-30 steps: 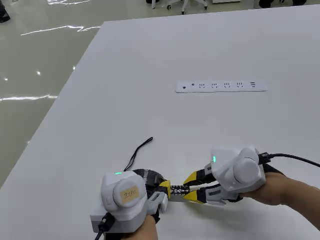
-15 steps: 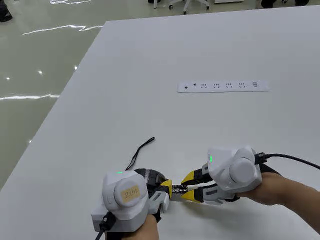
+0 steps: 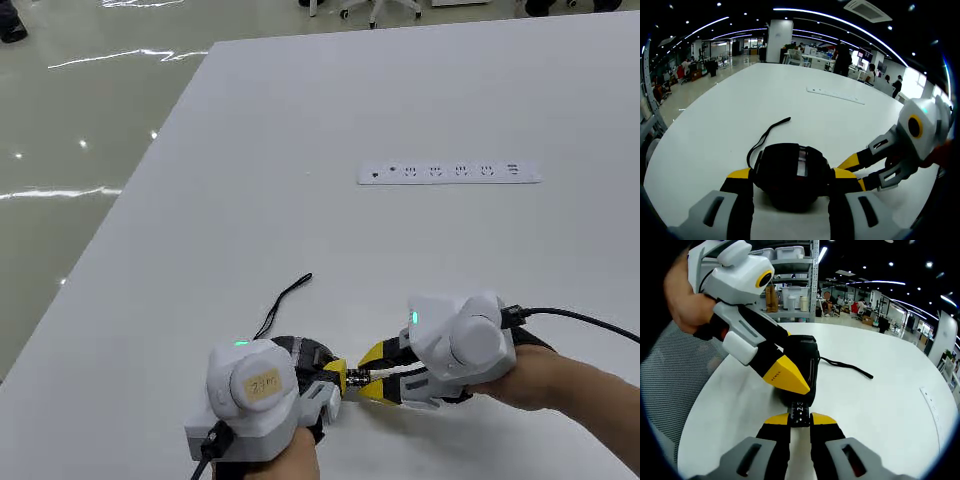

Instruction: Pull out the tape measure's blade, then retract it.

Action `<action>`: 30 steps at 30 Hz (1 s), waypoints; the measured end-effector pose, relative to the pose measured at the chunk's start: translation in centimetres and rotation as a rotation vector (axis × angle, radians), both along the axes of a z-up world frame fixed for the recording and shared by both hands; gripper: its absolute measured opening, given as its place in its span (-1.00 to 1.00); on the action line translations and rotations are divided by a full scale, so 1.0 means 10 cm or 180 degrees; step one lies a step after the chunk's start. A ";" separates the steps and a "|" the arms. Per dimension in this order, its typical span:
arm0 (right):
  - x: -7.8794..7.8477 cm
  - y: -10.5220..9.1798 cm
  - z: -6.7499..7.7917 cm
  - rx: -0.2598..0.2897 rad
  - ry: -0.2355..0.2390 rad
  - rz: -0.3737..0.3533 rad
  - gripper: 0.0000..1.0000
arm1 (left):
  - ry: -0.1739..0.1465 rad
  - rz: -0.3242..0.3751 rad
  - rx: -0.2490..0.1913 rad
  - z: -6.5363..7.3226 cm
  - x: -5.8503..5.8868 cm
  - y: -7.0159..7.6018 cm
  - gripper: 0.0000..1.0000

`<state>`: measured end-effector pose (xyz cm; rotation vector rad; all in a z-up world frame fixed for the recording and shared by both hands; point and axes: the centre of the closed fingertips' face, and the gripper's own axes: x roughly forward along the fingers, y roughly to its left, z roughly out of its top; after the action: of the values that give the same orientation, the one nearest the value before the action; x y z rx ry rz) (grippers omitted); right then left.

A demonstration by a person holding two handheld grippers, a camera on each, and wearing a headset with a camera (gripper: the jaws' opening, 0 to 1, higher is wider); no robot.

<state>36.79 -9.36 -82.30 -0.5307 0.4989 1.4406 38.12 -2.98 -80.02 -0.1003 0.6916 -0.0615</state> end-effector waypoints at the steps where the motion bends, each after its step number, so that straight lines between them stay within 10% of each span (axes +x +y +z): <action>1: 0.00 0.01 0.00 -0.0004 0.0000 0.0000 -0.71 | -0.0002 0.0002 -0.0003 0.00 0.00 0.00 0.11; 30: 0.00 0.13 -0.04 -0.0098 0.0082 -0.0093 -0.71 | 0.0004 -0.0012 0.0025 -0.01 -0.02 0.00 0.11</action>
<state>36.83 -8.02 -82.74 -0.5278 0.5480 1.4152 37.95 -3.01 -80.10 -0.0915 0.6931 -0.0623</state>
